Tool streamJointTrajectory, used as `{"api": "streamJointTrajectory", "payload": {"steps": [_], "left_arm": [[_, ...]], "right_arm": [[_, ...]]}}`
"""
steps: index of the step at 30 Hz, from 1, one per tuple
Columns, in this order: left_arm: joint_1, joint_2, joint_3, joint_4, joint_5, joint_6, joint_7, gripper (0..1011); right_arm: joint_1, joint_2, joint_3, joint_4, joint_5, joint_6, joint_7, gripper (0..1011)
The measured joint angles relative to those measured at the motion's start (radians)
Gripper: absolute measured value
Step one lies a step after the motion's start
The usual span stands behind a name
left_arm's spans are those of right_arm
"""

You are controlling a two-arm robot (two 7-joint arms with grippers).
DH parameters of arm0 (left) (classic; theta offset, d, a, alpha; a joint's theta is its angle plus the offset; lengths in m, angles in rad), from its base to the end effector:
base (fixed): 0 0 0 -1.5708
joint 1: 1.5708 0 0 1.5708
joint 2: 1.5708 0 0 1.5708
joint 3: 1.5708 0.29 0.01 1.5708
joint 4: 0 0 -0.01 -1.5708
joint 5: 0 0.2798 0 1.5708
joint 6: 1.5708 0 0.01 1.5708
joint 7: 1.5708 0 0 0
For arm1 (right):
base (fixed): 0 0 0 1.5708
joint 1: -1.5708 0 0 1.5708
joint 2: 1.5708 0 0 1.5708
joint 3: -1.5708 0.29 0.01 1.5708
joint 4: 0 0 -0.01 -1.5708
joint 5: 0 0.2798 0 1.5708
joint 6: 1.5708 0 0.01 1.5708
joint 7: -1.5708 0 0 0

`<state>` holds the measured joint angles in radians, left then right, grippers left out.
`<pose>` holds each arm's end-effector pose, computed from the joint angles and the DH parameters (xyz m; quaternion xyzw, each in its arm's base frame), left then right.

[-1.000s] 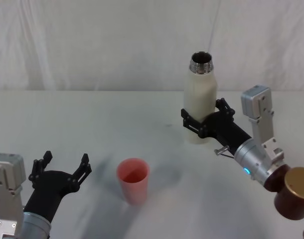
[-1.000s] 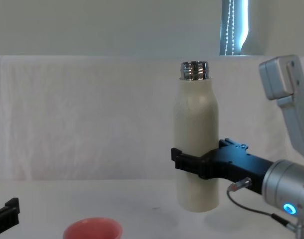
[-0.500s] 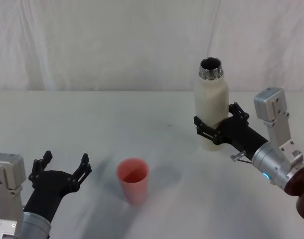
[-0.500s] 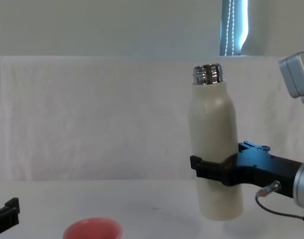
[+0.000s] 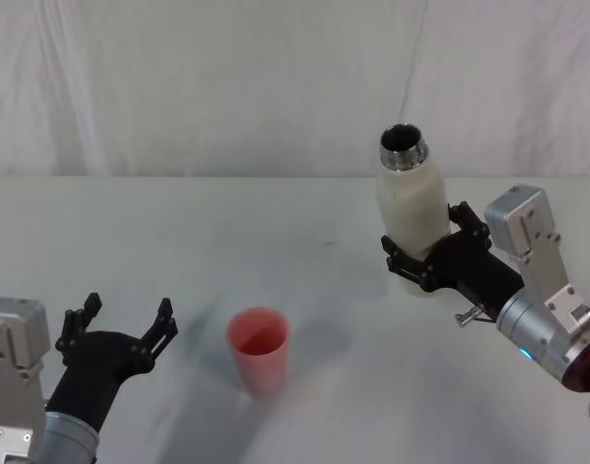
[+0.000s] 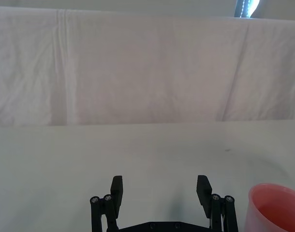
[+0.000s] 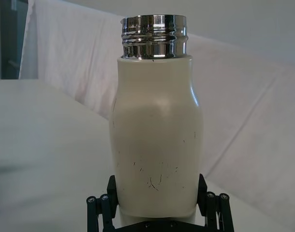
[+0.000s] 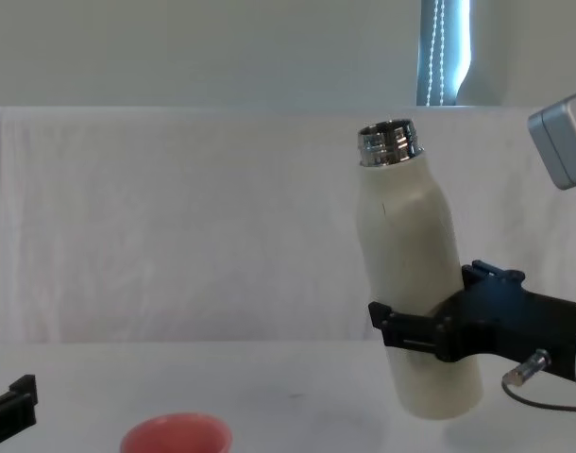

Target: Grasp the thermos with one hand and pour water into the cup lid.

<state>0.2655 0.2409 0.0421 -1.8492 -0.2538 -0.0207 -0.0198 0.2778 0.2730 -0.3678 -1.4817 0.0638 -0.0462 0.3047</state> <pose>0.2241 0.0406 -0.2851 -0.0174 0.0065 0.6617 0.7496 0.3611 0.0154 -0.2528 -0.0547 -0.1450 -0.4488 0.8801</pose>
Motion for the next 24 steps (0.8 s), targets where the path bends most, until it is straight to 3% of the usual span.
{"api": "streamJointTrajectory", "payload": {"steps": [10,24], "left_arm": [[0.0,0.0,0.0,0.0,0.0,0.0,0.0,1001],[0.0,0.0,0.0,0.0,0.0,0.0,0.0,1001]], "right_arm": [[-0.041,0.025,-0.014,-0.064,-0.108,-0.021,-0.034,950],[-0.058,0.043,-0.042,-0.094,-0.254,-0.034,-0.06,950]]}}
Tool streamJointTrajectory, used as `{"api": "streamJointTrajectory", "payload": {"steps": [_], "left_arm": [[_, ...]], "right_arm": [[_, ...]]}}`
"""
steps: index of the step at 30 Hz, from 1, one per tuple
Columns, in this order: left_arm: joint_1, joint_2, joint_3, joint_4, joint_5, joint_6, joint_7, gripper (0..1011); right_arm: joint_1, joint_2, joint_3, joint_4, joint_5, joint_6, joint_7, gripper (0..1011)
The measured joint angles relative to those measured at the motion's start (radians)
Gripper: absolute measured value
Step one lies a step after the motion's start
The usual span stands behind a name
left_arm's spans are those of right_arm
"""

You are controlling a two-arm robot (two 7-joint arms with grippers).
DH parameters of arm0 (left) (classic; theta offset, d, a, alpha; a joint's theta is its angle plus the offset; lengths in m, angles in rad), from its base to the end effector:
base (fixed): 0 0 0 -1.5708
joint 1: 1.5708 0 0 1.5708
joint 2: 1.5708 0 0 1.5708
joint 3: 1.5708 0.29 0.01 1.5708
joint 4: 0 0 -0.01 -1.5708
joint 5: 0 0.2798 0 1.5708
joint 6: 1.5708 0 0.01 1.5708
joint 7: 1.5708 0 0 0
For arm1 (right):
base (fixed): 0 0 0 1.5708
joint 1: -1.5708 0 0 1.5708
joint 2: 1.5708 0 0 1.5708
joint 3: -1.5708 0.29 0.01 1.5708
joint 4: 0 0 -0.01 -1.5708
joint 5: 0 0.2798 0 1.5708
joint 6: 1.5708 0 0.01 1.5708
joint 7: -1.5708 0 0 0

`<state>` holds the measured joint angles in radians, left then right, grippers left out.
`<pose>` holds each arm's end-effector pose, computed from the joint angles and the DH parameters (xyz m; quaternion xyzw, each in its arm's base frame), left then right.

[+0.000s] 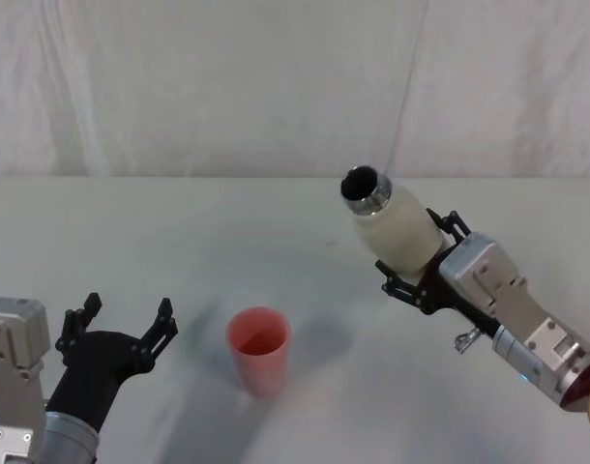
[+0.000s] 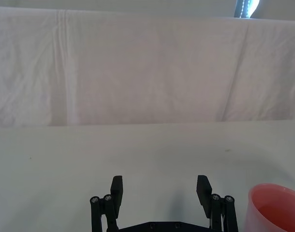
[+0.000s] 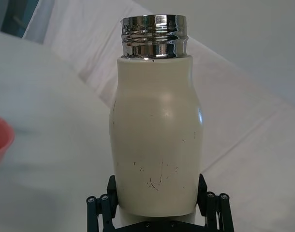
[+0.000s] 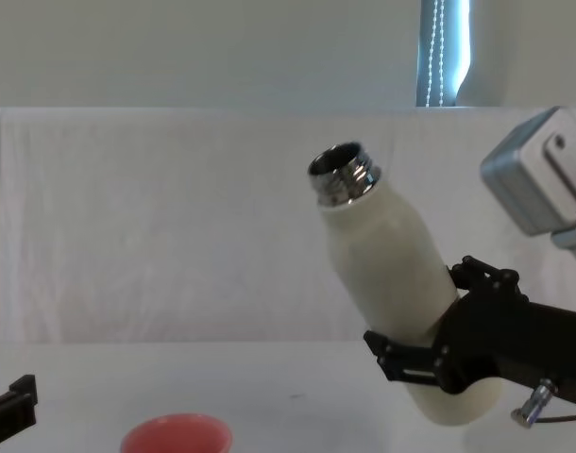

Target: Grasp the thermos with one hand and pour water into the cup lid.

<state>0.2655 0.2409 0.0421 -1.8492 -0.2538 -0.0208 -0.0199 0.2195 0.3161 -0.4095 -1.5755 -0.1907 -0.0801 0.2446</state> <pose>0.2241 0.0406 -0.2851 -0.0174 0.0064 0.6616 0.7496 0.3381 0.0210 -0.2527 -0.1230 -0.2625 -0.4318 0.8541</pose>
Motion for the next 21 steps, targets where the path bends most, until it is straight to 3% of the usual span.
{"api": "streamJointTrajectory", "payload": {"steps": [21], "left_arm": [[0.0,0.0,0.0,0.0,0.0,0.0,0.0,1001]], "right_arm": [[-0.003,0.009,-0.036,0.021,-0.214,-0.024,-0.057,951]]}}
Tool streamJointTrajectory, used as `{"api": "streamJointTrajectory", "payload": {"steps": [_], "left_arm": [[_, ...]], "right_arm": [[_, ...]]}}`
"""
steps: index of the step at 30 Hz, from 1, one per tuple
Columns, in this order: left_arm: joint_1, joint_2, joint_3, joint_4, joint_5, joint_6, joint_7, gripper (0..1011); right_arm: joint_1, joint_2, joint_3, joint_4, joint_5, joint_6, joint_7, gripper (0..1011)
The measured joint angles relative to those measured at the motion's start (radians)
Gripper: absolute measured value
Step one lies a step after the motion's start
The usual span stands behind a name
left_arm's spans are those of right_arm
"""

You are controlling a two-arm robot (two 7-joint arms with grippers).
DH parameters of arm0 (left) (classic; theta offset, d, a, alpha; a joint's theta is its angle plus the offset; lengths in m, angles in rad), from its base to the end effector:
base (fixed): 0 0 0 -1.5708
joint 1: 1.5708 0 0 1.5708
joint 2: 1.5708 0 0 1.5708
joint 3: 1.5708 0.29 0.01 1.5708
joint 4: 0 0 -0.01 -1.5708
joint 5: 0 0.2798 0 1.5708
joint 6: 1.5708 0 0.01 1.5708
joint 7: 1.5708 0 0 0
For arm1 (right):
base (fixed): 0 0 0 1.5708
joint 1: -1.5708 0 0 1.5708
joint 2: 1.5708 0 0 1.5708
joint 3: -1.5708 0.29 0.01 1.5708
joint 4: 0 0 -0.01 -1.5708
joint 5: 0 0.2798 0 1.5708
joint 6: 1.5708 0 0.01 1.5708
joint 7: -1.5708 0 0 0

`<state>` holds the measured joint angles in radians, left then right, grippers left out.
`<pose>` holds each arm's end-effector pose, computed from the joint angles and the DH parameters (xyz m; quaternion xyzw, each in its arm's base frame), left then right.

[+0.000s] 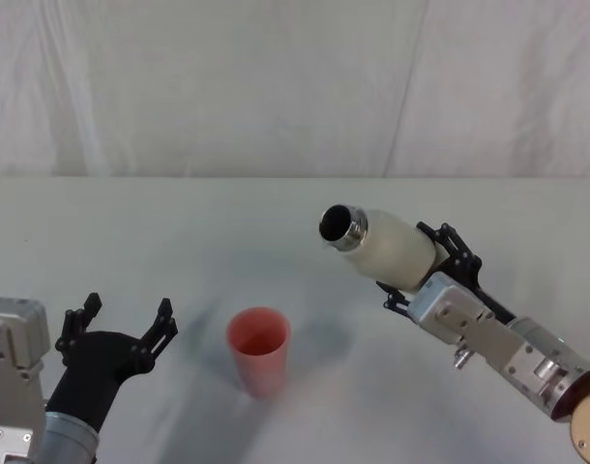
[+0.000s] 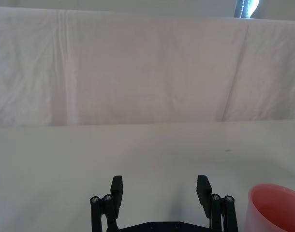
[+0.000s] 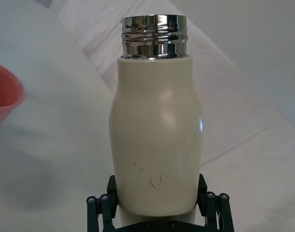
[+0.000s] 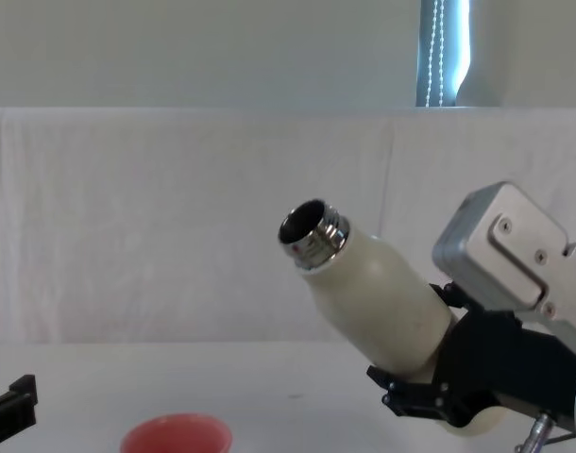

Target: Grasp the thermos with one hand and pour water into the cup lid.

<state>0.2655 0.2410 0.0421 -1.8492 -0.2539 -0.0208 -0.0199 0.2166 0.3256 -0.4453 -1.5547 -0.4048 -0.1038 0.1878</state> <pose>0.2241 0.0406 -0.2851 -0.0174 0.0064 0.6616 0.7496 0.3346 0.0254 -0.2634 -0.1856 -0.3433 -0.4183 0.8202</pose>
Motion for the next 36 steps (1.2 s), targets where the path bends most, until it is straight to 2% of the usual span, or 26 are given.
{"api": "streamJointTrajectory", "payload": {"steps": [9,22,36], "left_arm": [[0.0,0.0,0.0,0.0,0.0,0.0,0.0,1001],[0.0,0.0,0.0,0.0,0.0,0.0,0.0,1001],[0.0,0.0,0.0,0.0,0.0,0.0,0.0,1001]], "right_arm": [[0.01,-0.005,-0.012,0.024,-0.047,-0.01,-0.01,951],[0.036,0.0,-0.051,0.055,-0.165,-0.027,-0.059,951],[0.06,0.004,-0.095,0.073,-0.239,-0.071,-0.092,950]]}}
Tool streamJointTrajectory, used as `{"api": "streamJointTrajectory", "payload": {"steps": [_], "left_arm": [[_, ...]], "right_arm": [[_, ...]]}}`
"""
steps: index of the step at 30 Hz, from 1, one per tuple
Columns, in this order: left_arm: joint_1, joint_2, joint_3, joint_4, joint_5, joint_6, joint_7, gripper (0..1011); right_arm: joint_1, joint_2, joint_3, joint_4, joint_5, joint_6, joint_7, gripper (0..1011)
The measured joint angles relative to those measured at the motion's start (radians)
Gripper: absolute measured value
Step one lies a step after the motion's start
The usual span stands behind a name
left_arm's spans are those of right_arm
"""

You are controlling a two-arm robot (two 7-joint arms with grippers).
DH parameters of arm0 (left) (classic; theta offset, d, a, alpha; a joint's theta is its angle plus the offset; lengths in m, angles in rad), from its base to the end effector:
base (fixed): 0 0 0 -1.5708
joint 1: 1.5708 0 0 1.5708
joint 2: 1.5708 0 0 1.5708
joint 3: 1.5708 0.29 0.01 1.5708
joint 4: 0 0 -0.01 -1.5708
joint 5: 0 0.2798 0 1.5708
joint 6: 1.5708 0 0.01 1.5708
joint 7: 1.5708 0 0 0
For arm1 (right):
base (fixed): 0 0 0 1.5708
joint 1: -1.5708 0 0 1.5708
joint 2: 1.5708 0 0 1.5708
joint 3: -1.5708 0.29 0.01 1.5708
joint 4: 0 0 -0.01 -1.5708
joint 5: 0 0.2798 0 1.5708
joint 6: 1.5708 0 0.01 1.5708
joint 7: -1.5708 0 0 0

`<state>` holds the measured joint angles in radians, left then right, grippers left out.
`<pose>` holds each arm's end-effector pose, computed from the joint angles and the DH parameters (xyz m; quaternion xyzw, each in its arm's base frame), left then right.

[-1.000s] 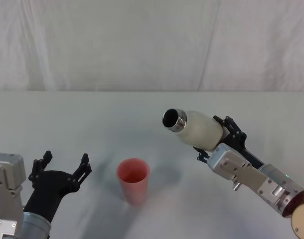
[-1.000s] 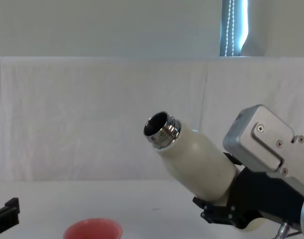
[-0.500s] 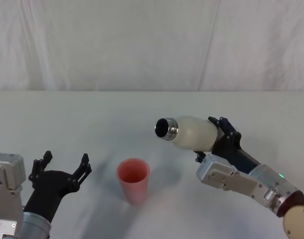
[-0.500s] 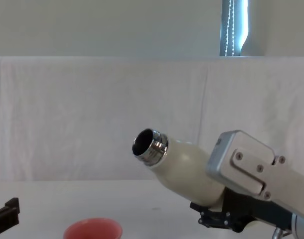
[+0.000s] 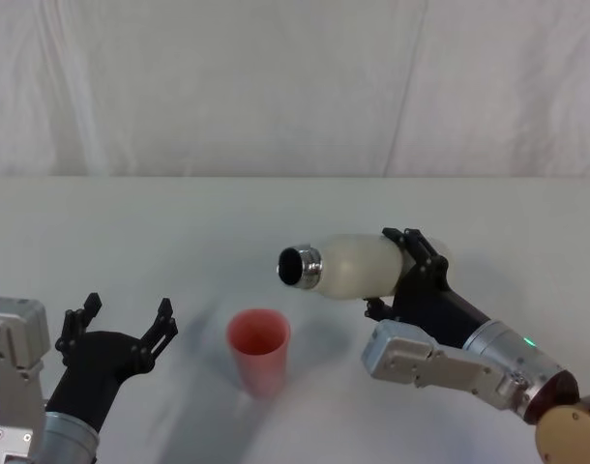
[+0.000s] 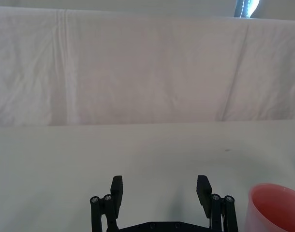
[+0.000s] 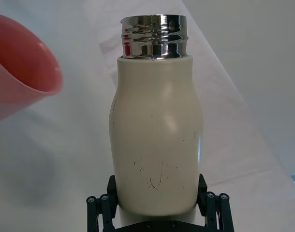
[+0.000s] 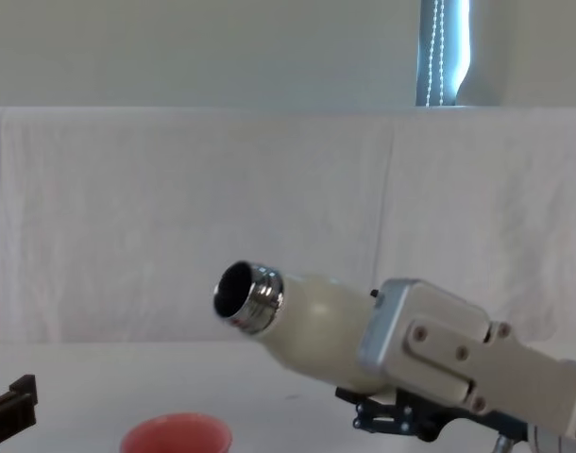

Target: Grasp the thermos with one hand and pour water into the cup lid.

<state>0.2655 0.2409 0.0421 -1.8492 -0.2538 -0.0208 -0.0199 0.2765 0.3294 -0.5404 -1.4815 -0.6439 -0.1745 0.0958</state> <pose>0.2241 0.0406 -0.2851 -0.0174 0.0064 0.6616 0.7496 0.3425 0.0408 -0.2737 -0.2242 -0.4581 -0.3719 0.7756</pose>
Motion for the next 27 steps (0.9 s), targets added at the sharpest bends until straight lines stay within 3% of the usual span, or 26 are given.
{"api": "streamJointTrajectory", "payload": {"steps": [10,27], "left_arm": [[0.0,0.0,0.0,0.0,0.0,0.0,0.0,1001],[0.0,0.0,0.0,0.0,0.0,0.0,0.0,1001]], "right_arm": [[0.013,0.0,-0.028,0.01,-0.031,-0.008,-0.009,950],[0.023,0.005,-0.036,0.026,-0.051,0.001,-0.021,951]]}}
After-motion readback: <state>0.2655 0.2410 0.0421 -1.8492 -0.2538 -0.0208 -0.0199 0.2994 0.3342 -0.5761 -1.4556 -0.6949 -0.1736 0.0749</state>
